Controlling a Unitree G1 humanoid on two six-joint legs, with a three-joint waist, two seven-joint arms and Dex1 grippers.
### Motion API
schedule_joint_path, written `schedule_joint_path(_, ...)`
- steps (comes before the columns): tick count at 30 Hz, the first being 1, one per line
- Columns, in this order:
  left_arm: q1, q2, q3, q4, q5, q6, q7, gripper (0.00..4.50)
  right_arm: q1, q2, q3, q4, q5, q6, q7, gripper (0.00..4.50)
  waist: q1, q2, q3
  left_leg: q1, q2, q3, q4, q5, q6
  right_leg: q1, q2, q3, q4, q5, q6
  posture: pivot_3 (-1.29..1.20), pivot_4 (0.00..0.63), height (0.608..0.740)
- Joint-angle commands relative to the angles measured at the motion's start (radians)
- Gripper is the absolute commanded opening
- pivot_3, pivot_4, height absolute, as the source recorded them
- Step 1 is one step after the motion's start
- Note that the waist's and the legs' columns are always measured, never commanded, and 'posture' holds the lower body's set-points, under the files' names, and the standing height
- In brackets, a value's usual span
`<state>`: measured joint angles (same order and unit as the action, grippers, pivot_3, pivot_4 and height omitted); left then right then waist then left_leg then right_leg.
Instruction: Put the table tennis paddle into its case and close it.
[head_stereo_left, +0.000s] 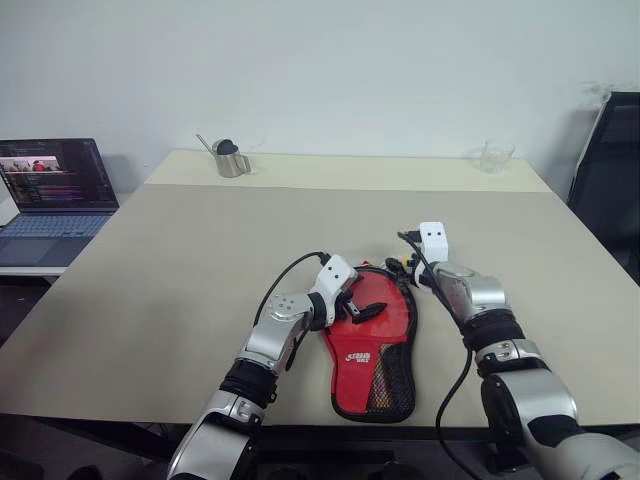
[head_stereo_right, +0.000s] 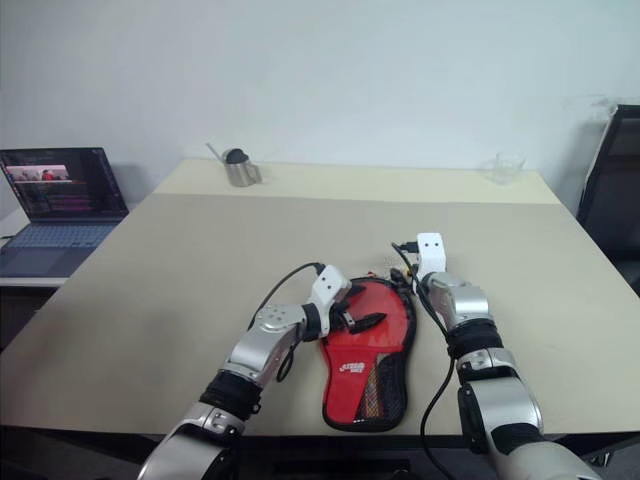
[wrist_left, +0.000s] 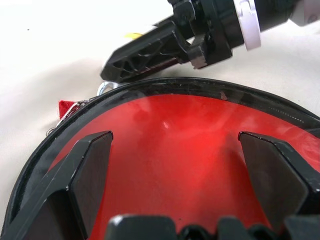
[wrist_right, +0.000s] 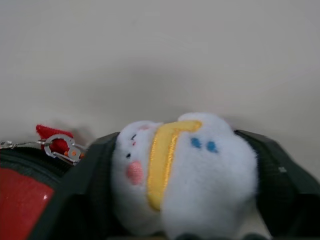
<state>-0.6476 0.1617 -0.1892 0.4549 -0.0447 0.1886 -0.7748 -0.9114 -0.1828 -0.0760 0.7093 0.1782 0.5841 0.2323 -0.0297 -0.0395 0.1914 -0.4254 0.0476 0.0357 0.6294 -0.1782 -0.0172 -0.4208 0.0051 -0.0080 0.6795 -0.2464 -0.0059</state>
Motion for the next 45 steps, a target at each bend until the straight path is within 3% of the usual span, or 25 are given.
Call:
schedule_joint_path(1, 0.004, -0.001, -0.014, 0.011, 0.009, 0.005, 0.008, 4.4, 0.004, 0.0, -0.002, -0.052, -0.004, 0.013, -0.002, 2.5, 0.0, 0.0, 0.0, 0.0, 0.0, 0.0, 0.0, 0.0, 0.0, 0.0, 0.0, 0.0, 0.0, 0.0, 0.0, 0.0, 0.15, 0.74)
schedule_joint_path(6, -0.035, -0.024, 0.006, 0.088, -0.008, -0.006, 0.01, 4.4, 0.006, -0.002, -0.007, -0.06, -0.007, 0.019, -0.004, 1.04, 0.001, 0.0, 0.0, 0.0, 0.0, 0.0, 0.0, 0.0, 0.0, 0.0, 0.0, -0.001, 0.0, 0.0, 0.0, 0.0, 0.15, 0.74)
schedule_joint_path(10, -0.063, -0.043, 0.005, 0.166, -0.006, -0.005, 0.004, 4.4, 0.003, -0.008, -0.009, -0.065, -0.007, 0.022, -0.002, 0.63, 0.002, 0.0, 0.0, 0.0, 0.0, 0.0, 0.0, 0.0, 0.0, 0.001, -0.001, -0.001, 0.0, 0.0, 0.0, 0.0, 0.15, 0.74)
schedule_joint_path(31, -0.08, -0.069, -0.002, 0.335, 0.045, -0.091, 0.056, 4.4, 0.092, -0.145, -0.018, -0.182, -0.013, 0.082, 0.025, 0.55, 0.01, 0.012, -0.012, 0.001, -0.002, 0.0, 0.0, 0.001, 0.002, 0.003, -0.004, -0.002, -0.001, 0.0, 0.002, 0.0, 0.15, 0.74)
schedule_joint_path(45, -0.07, -0.068, -0.011, 0.33, 0.047, -0.08, 0.031, 4.4, 0.296, -0.332, 0.0, -0.572, 0.034, 0.317, 0.182, 0.55, 0.015, 0.013, -0.012, 0.001, -0.002, -0.001, -0.001, 0.001, 0.002, 0.005, -0.004, -0.004, -0.006, 0.0, 0.002, 0.0, 0.15, 0.74)
